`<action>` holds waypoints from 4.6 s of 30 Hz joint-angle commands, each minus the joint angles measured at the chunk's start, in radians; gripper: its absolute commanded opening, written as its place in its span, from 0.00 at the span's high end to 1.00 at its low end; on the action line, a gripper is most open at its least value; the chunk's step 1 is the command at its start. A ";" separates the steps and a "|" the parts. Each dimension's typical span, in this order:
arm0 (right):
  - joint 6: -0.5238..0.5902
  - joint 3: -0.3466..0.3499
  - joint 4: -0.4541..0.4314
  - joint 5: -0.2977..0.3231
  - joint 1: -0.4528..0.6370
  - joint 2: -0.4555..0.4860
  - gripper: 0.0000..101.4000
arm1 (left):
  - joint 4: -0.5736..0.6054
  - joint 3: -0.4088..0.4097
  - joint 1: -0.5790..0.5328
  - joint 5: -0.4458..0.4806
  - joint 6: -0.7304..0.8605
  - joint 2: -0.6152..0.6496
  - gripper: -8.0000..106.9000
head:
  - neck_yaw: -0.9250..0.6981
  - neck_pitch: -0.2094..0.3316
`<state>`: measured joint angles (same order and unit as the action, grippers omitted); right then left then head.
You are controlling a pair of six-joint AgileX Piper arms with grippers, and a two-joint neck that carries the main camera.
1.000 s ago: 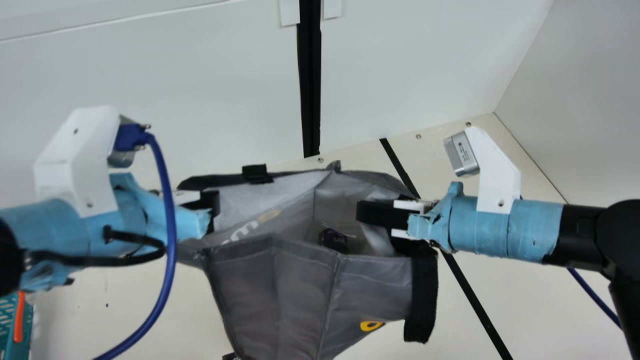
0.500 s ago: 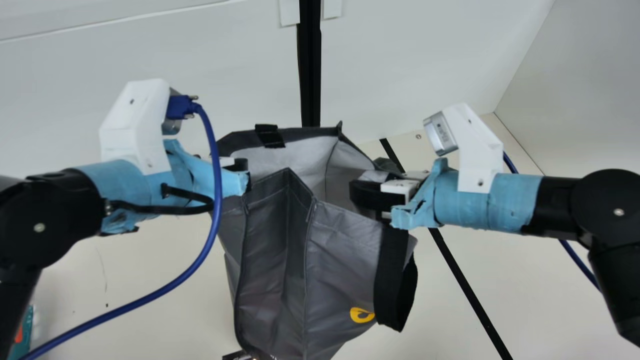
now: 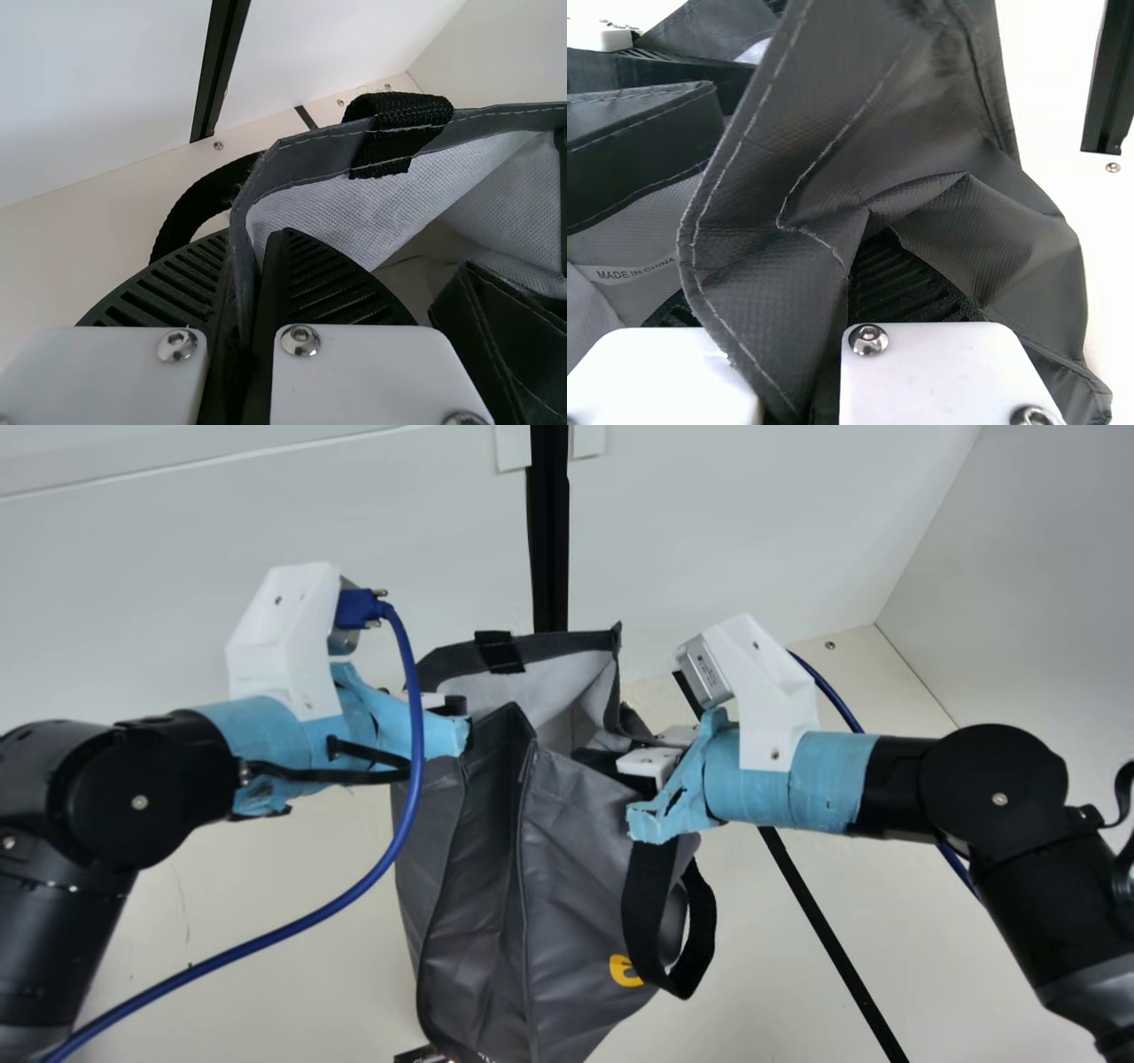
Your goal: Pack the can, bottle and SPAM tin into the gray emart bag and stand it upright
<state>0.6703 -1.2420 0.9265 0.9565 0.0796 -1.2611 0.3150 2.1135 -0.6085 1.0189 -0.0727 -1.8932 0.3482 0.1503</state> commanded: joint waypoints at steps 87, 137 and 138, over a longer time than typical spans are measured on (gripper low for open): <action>-0.008 -0.001 0.001 -0.018 -0.013 0.001 1.00 | -0.311 -0.331 0.308 -0.106 0.008 0.428 0.15 | 0.001 0.024; -0.264 -0.218 -0.433 -0.016 0.073 -0.012 1.00 | -0.531 -0.483 0.394 -0.081 -0.064 0.541 0.15 | 0.001 0.024; -0.278 -0.224 -0.451 -0.013 0.078 -0.014 1.00 | -0.531 -0.483 0.394 -0.081 -0.064 0.541 0.15 | 0.001 0.024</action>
<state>0.4115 -1.4630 0.5123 0.9399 0.1543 -1.2733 -0.2161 1.6309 -0.2147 0.9374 -0.1370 -1.3522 0.3482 0.1503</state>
